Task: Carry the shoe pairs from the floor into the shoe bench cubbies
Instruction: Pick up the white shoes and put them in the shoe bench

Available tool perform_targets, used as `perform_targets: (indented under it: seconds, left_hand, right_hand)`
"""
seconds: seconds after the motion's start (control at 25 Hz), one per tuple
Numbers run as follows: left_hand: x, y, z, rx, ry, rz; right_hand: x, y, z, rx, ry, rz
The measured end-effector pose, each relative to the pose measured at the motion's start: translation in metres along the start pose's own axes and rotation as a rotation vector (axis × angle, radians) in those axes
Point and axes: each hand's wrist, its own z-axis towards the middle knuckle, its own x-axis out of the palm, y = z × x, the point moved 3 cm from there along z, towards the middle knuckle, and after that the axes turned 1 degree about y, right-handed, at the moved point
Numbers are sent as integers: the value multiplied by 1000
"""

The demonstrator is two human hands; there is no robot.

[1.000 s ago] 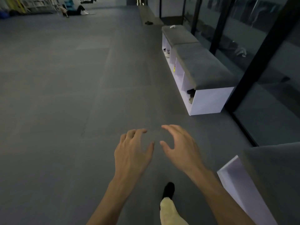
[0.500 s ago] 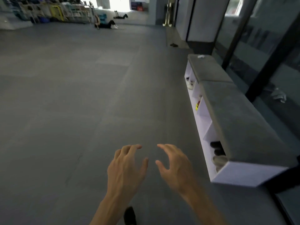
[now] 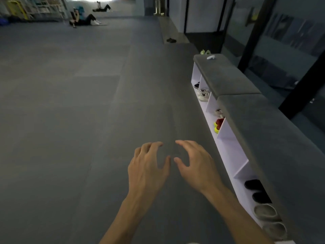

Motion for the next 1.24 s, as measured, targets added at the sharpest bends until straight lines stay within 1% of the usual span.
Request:
perform_targets:
  seconds: [0.12,0.24,0.36,0.52,0.6,0.68,0.72,0.8,0.96,1.08,1.24]
  left_hand:
    - [51,19,114,29,27,23]
    - [111,35,243,17,52,43]
    - [153,36,382,-10,54,45]
    - [194,37,554,-19,-4,35]
    - [225,41,640,-3,-16,25]
    - [250,48,705,11,-29,13]
    - [272,55,755,17,-28,0]
    - [308,66,845,25,-59,-20]
    - [379,67,1050,77,-1,-77]
    - [425,57,1176,104,19,-69]
    - [501,60,1346,117,52,-37]
  right_hand:
    - [29,-39,117,7,-1,26]
    - [54,-85,250,-6,10,43]
    - [55,-121,395,-22,25,55]
    - [51,-160,573,-60,19,34]
    - [56,-187,661,-68,10,28]
    - [65,-208,726,-78,18,22]
    - [73,-226,776,-76,18,12]
    - [83,-254,861,-66,1,-18]
    - [84,-305,1049,-15,-59,-48]
    - [78,-346,1170,45,-99,-59]
    - [95,-424,1338,84,-90,-54]
